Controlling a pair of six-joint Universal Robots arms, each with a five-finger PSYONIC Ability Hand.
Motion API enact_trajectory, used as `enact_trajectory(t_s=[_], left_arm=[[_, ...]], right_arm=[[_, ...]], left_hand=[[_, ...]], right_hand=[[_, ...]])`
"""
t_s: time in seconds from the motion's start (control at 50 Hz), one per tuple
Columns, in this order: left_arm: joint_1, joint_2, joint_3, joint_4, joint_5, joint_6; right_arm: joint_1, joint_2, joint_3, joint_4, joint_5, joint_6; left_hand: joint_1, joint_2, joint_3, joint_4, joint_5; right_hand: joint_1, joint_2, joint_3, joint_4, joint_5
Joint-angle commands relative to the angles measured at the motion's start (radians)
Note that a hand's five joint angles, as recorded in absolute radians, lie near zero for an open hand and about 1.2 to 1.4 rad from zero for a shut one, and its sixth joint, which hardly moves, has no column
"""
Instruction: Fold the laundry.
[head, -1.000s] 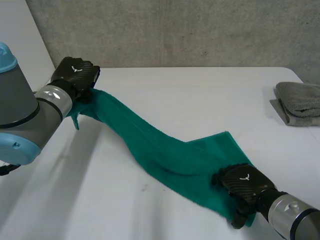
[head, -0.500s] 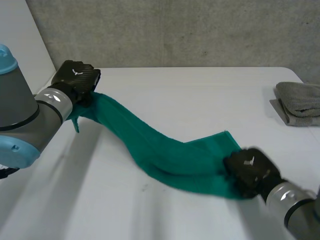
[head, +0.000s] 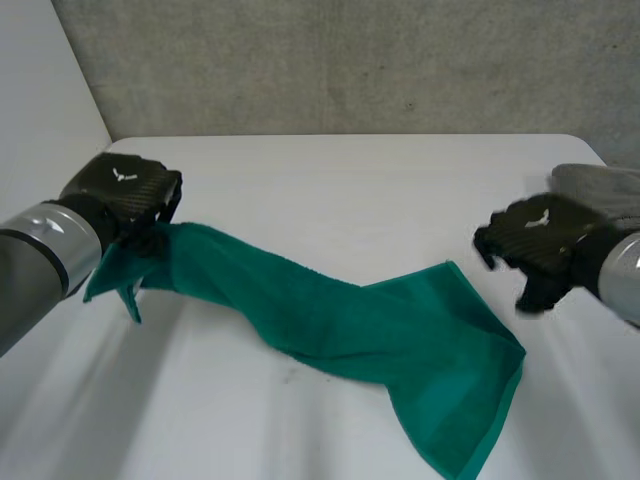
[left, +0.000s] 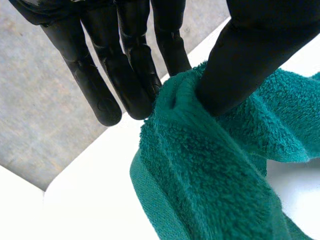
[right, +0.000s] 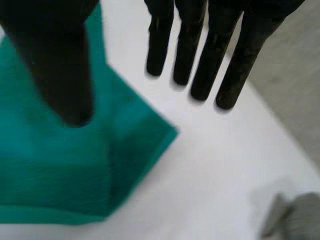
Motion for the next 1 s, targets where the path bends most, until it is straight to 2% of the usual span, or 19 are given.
enact_trajectory(t_s=[0.02, 0.12, 0.24, 0.34, 0.56, 0.62, 0.64, 0.66, 0.68, 0.78, 0.86, 0.92, 0.96, 1.0], left_arm=[[0.004, -0.093, 0.015, 0.043, -0.006, 0.003], [-0.002, -0.12, 0.041, 0.083, -0.009, 0.004], [-0.005, -0.146, 0.065, 0.085, -0.009, -0.002], [-0.013, -0.15, 0.073, 0.086, -0.009, 0.0], [-0.013, -0.15, 0.073, 0.086, -0.01, -0.006], [-0.011, -0.15, 0.071, 0.086, -0.01, -0.008], [-0.011, -0.15, 0.07, 0.086, -0.01, -0.008], [-0.011, -0.15, 0.07, 0.086, -0.01, -0.008], [-0.01, -0.15, 0.068, 0.086, -0.01, -0.008], [-0.008, -0.149, 0.067, 0.085, -0.013, -0.008], [-0.013, -0.133, 0.058, 0.077, -0.015, -0.008], [-0.014, -0.097, 0.048, 0.071, -0.012, -0.009], [-0.014, -0.072, 0.033, 0.063, -0.01, -0.008], [-0.014, -0.043, 0.004, 0.046, -0.007, -0.003]], right_arm=[[0.017, 0.042, 0.159, -0.119, -0.014, 0.175], [0.027, -0.071, 0.396, -0.315, -0.023, 0.247], [0.078, -0.085, 0.542, -0.452, -0.04, 0.362], [0.147, -0.003, 0.564, -0.536, -0.043, 0.473], [0.195, 0.154, 0.513, -0.643, -0.029, 0.476], [0.196, 0.2, 0.499, -0.682, -0.008, 0.475], [0.196, 0.206, 0.496, -0.689, 0.003, 0.475], [0.195, 0.209, 0.489, -0.7, 0.026, 0.475], [0.19, 0.209, 0.484, -0.702, 0.04, 0.475], [0.182, 0.165, 0.449, -0.685, 0.061, 0.461], [0.182, -0.008, 0.414, -0.602, 0.06, 0.374], [0.169, -0.109, 0.343, -0.423, 0.06, 0.223], [0.134, -0.129, 0.279, -0.255, 0.06, 0.081], [0.098, -0.13, 0.246, -0.155, 0.061, -0.004]], left_hand=[[0.281, 0.204, 0.201, 0.195, 0.273], [0.281, 0.204, 0.201, 0.195, 0.273], [0.281, 0.204, 0.201, 0.195, 0.273], [0.281, 0.204, 0.201, 0.195, 0.273], [0.281, 0.204, 0.201, 0.195, 0.273], [0.281, 0.204, 0.201, 0.195, 0.273], [0.281, 0.204, 0.201, 0.195, 0.273], [0.281, 0.204, 0.201, 0.195, 0.273], [0.281, 0.204, 0.201, 0.195, 0.273], [0.281, 0.204, 0.201, 0.195, 0.273], [0.281, 0.204, 0.201, 0.195, 0.273], [0.281, 0.204, 0.201, 0.195, 0.273], [0.281, 0.204, 0.201, 0.195, 0.273], [0.281, 0.204, 0.201, 0.195, 0.273]], right_hand=[[-0.336, -0.539, -0.547, -0.55, -0.56], [-0.374, -0.578, -0.585, -0.589, -0.598], [-0.354, -0.557, -0.565, -0.568, -0.578], [-0.31, -0.514, -0.521, -0.524, -0.534], [-0.134, -0.338, -0.345, -0.348, -0.358], [0.13, -0.074, -0.081, -0.085, -0.095], [0.282, 0.078, 0.071, 0.068, 0.058], [0.736, 0.532, 0.525, 0.521, 0.512], [0.74, 0.537, 0.529, 0.526, 0.516], [0.74, 0.537, 0.529, 0.526, 0.516], [0.74, 0.537, 0.529, 0.526, 0.516], [0.74, 0.537, 0.529, 0.526, 0.516], [0.74, 0.537, 0.529, 0.526, 0.516], [0.74, 0.537, 0.529, 0.526, 0.516]])
